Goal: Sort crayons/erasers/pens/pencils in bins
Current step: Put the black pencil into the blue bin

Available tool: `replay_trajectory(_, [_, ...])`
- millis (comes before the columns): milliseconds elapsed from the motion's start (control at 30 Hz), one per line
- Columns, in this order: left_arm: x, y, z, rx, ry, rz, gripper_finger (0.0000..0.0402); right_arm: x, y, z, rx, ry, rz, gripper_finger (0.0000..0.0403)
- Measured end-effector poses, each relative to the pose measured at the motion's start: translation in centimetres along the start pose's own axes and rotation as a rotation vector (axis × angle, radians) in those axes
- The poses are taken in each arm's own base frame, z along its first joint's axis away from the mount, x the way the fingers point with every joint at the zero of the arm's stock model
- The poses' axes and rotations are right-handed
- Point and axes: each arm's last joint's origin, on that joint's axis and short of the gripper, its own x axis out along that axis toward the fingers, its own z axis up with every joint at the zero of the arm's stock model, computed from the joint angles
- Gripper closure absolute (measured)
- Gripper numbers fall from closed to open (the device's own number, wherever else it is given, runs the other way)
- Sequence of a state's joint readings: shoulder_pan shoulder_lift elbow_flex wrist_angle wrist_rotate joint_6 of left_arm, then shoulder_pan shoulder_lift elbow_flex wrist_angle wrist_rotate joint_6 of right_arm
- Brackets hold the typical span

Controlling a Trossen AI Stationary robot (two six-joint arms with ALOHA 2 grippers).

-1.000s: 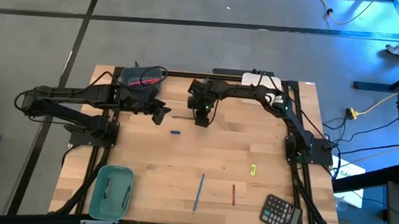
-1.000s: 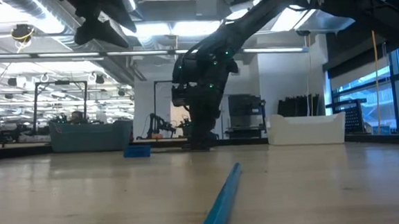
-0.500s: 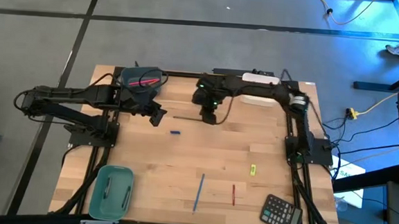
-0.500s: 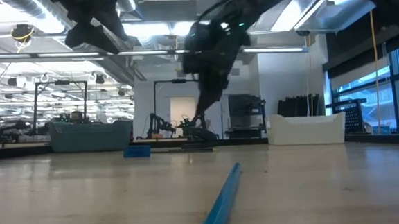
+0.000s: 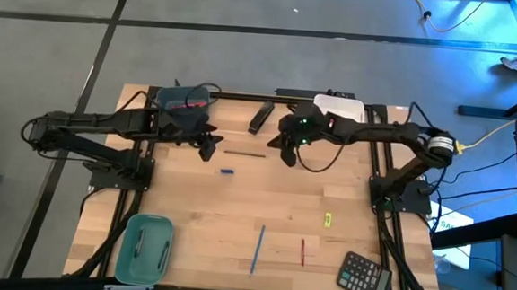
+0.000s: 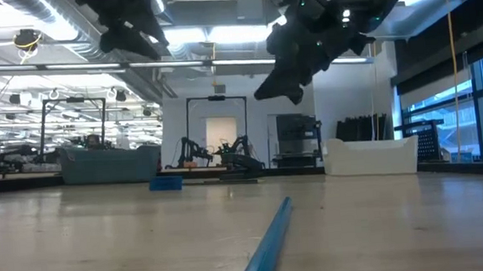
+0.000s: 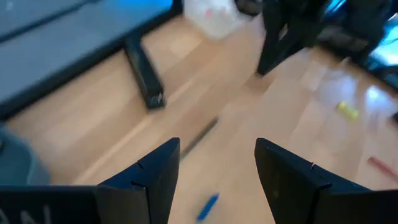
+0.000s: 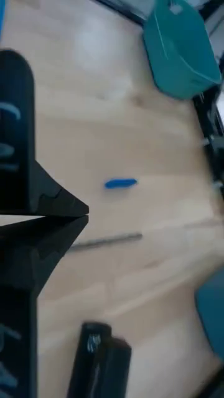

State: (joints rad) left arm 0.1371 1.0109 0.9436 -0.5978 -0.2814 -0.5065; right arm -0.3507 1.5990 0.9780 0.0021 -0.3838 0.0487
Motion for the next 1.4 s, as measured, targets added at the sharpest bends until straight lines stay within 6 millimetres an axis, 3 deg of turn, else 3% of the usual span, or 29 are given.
replay_trajectory(133, [0.3,0.4,0.9,-0.003,-0.056,-0.005,0.02,0.9,0.1,-0.8,-0.121,0.032,-0.112,0.0391])
replay_trajectory(300, [0.5,0.8,1.7,-0.029,-0.088,-0.043,0.02,3.9,-0.1,-1.8,-0.215,0.24,-0.145,0.0349])
replay_trajectory(467, [0.5,0.7,1.6,-0.027,-0.077,-0.061,0.02,7.2,-0.4,-0.5,-0.268,0.464,-0.17,0.0303])
replay_trajectory(600, [0.5,0.8,1.6,-0.027,-0.075,-0.059,0.02,9.7,-1.1,0.9,-0.297,0.583,-0.156,0.0289])
replay_trajectory(900, [0.5,0.8,1.6,-0.025,-0.072,-0.053,0.02,14.4,-2.6,1.1,-0.269,0.795,-0.127,0.0288])
replay_trajectory(1100, [0.5,0.9,1.3,-0.019,-0.047,-0.039,0.02,15.2,-2.9,1.1,-0.255,0.807,-0.129,0.0295])
replay_trajectory(1400, [0.5,1.2,0.9,-0.007,-0.012,0.003,0.02,15.6,-2.4,0.7,-0.246,0.816,-0.142,0.0367])
